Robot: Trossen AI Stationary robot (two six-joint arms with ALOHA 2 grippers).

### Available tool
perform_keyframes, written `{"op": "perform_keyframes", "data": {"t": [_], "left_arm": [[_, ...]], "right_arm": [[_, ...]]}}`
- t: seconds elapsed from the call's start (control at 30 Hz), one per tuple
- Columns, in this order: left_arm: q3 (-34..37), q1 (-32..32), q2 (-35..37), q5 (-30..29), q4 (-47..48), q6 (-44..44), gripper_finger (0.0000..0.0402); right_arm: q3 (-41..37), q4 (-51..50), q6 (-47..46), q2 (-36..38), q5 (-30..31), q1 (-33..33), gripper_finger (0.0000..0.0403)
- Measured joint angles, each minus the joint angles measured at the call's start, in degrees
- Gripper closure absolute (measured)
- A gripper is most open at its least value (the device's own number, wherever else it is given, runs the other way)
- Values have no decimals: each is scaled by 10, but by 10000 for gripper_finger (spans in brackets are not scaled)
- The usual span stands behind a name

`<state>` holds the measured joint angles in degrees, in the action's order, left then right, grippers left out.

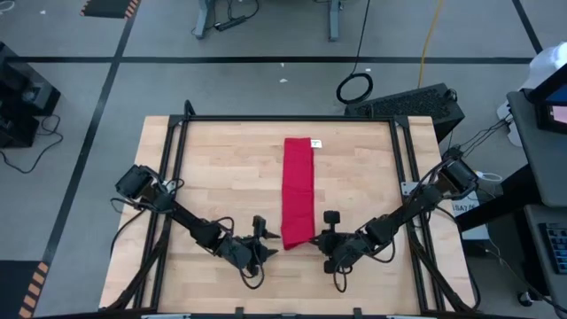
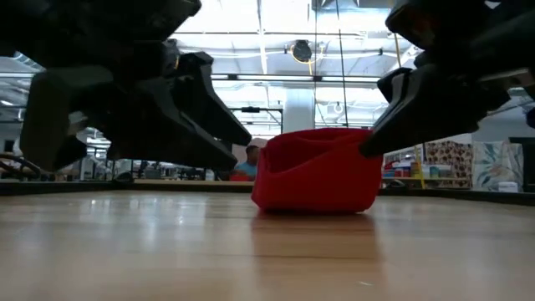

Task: Roll towel
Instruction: Roll the red towel

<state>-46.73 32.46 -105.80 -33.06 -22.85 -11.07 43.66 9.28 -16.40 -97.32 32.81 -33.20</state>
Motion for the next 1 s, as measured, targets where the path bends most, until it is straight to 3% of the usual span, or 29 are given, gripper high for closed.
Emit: {"op": "perform_keyframes", "data": {"t": [0.1,0.2,0.5,0.7,0.83,1.0], "left_arm": [[2,8,0,-37,-12,-12,168],[2,7,0,-31,-11,0,161],[2,7,-10,-39,-24,14,85],[-7,3,-67,-47,-101,-33,82],[-21,2,-94,-89,-113,-37,81],[-47,-5,-119,-99,-121,-70,91]], "right_arm": [[0,0,-15,0,-2,7,402],[0,1,-26,0,-2,10,402],[0,1,-40,0,-2,10,402],[0,4,-56,0,-1,10,402],[1,5,-69,0,-1,10,402],[1,7,-70,0,-1,10,402]]}}
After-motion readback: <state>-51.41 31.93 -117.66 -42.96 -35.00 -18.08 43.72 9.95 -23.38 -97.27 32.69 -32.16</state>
